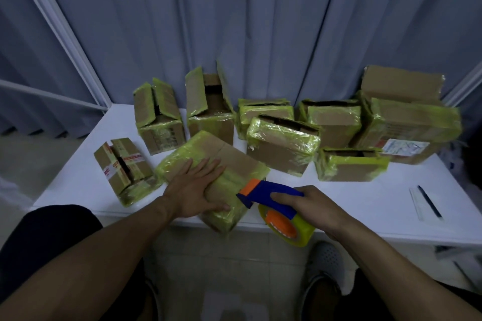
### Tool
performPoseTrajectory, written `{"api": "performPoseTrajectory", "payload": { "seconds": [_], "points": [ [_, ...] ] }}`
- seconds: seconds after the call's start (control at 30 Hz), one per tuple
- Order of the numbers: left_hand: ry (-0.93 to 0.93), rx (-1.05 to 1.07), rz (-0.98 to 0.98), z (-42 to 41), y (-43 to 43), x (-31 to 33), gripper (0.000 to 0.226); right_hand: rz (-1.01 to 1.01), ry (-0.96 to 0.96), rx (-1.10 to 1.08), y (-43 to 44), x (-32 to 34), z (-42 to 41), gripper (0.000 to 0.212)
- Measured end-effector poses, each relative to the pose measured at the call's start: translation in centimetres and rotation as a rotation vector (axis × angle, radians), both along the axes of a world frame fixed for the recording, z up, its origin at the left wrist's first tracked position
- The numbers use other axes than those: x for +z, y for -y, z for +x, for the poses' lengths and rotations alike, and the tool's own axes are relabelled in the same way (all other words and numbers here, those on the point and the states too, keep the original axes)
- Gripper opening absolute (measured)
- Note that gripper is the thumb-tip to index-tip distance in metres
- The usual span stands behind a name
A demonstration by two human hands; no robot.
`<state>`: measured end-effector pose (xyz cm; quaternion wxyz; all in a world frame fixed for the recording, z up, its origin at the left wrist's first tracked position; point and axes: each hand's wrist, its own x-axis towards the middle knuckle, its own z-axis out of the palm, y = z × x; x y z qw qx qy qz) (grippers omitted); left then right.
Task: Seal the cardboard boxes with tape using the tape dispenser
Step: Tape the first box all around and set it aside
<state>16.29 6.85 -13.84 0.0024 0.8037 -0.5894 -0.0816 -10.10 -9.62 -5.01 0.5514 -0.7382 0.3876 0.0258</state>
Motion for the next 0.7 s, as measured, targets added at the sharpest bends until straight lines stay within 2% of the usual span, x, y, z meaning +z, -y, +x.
{"api": "performPoseTrajectory", "payload": {
  "seconds": [0.17, 0.37, 0.57, 0.7],
  "points": [
    [-0.031, -0.042, -0.071, -1.5, 0.3, 1.0, 0.11, 0.023, -0.006, -0.028, 0.5, -0.2, -0.5, 0.038],
    [-0.147, 0.139, -0.03, -6.4, 1.0, 0.1, 0.115, -0.011, -0.094, 0.026, 0.0, -0.9, -0.3, 0.037],
    [-0.145, 0.0, -0.056, -5.3, 0.1, 0.1, 0.101, -0.138, -0.177, 0.09, -1.7, -1.7, 0.3, 0.061],
    [-0.115, -0.066, -0.021, -4.5, -1.0, -0.4, 0.098, -0.171, -0.221, 0.15, -2.7, -2.2, 0.3, 0.061]
  ]
}}
